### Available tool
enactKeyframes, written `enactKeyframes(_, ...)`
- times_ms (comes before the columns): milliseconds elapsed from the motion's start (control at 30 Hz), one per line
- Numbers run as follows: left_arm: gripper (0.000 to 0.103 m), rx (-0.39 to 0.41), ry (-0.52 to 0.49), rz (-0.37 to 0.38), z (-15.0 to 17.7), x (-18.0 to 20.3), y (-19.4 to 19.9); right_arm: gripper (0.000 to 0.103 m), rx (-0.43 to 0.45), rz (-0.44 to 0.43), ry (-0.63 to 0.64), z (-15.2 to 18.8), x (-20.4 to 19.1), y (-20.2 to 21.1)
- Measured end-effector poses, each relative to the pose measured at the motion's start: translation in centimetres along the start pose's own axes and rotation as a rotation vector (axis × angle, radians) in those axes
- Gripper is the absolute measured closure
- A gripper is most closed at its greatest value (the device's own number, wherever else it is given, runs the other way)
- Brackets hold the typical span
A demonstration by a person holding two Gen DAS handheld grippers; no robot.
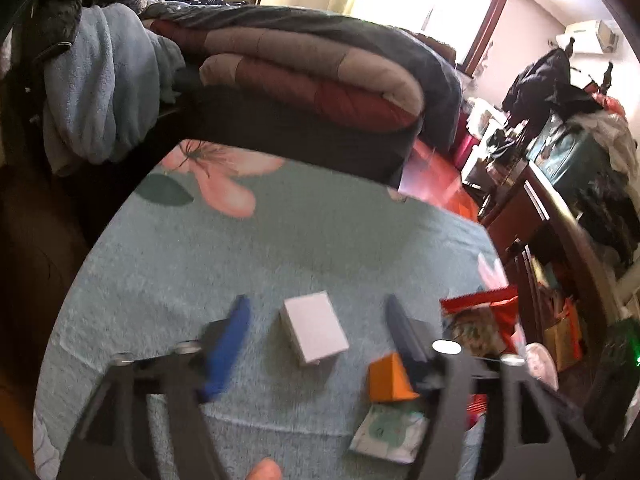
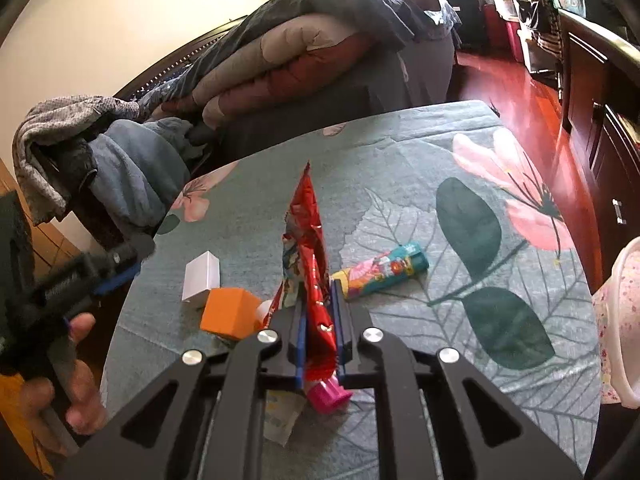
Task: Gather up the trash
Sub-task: 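Hold the white box and red snack bag above the table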
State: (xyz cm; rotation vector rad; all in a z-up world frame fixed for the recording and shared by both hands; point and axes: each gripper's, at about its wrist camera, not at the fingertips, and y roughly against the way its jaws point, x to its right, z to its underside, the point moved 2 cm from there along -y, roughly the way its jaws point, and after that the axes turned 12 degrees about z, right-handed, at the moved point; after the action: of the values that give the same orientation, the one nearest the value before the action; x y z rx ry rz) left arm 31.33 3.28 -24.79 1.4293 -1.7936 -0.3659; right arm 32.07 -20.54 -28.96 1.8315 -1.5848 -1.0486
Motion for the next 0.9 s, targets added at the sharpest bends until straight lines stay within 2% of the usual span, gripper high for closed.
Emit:
enactKeyframes(200, 0.027, -0.05, -0.026, -0.059, 0.9, 0.6, -3.4, 0.091, -0.004, -0.004, -0.007, 0.6, 0.3, 0.4)
enactKeyframes(267, 0.031, -0.055, -0.051, -0.125, 1.0, 0.9, -4.2, 0.091, -0.003, -0.003, -0.009, 0.6, 0.4, 0.6)
enactKeyframes(333, 0.054, -0.065, -0.077, -0.179, 1.2, 1.1, -5.1, 0.091, -0.003, -0.003, -0.014, 0.6, 0.7, 0.7)
enactKeyframes(400, 0.062, -0.081, -0.07, -0.175, 1.5, 0.9, -5.6, 0.091, -0.005, -0.003, -0.018, 0.7, 1.0, 0.8)
enactKeyframes(900, 0.063, -0.01, -0.056, -0.191, 1.4, 0.2, -1.5, 0.091, -0.012, -0.012, -0.019, 1.2, 1.2, 1.4)
